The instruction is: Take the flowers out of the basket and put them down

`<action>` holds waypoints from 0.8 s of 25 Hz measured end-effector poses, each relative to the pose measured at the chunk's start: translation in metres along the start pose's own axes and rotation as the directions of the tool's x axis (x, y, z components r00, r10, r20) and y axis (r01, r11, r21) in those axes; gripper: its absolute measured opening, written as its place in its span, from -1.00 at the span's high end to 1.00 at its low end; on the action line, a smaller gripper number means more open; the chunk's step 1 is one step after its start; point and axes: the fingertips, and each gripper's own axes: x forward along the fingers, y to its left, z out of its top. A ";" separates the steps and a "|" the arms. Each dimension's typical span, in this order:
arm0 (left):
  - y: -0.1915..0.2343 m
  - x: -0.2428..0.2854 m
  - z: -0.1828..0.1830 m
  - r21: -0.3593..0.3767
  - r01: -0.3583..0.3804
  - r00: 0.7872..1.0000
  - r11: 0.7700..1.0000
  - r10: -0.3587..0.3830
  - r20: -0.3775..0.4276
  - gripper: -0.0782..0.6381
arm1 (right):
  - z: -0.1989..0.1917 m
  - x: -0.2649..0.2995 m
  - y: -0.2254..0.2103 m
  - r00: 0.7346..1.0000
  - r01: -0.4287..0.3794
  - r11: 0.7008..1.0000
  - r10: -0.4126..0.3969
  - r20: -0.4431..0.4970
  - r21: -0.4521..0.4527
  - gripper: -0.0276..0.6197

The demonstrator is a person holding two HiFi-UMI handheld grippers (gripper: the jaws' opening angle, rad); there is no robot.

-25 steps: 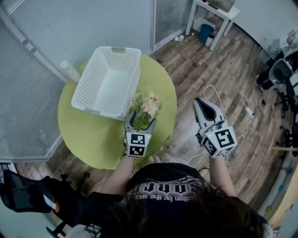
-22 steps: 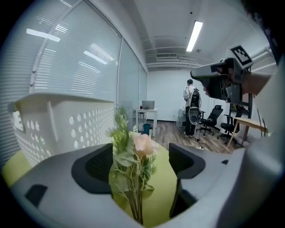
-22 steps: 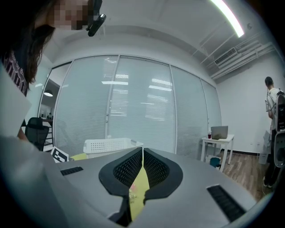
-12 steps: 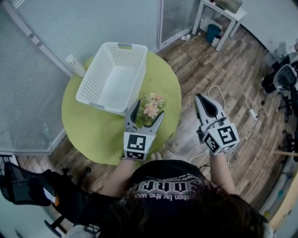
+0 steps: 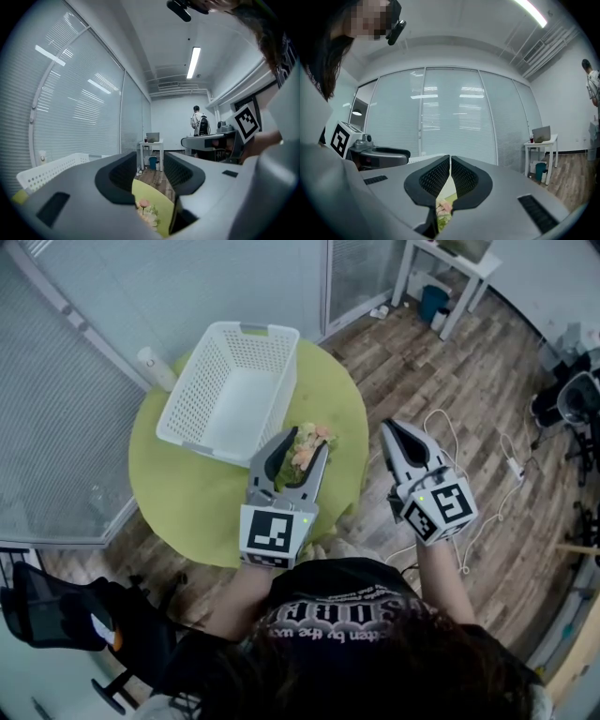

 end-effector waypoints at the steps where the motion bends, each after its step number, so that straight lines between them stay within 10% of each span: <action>1: 0.001 -0.001 0.003 0.002 -0.008 1.000 1.000 0.008 0.002 0.33 | 0.000 0.001 0.001 1.000 -0.005 1.000 0.005 0.002 0.001 0.82; 5: 0.006 -0.004 0.011 -0.048 -0.013 1.000 0.999 0.014 0.008 0.75 | 0.002 0.008 0.006 1.000 -0.027 1.000 0.027 0.009 0.007 0.82; 20: 0.025 -0.007 0.017 -0.027 -0.088 0.996 0.996 0.087 -0.034 0.77 | 0.003 0.019 0.023 1.000 -0.030 0.999 0.030 -0.010 -0.039 0.83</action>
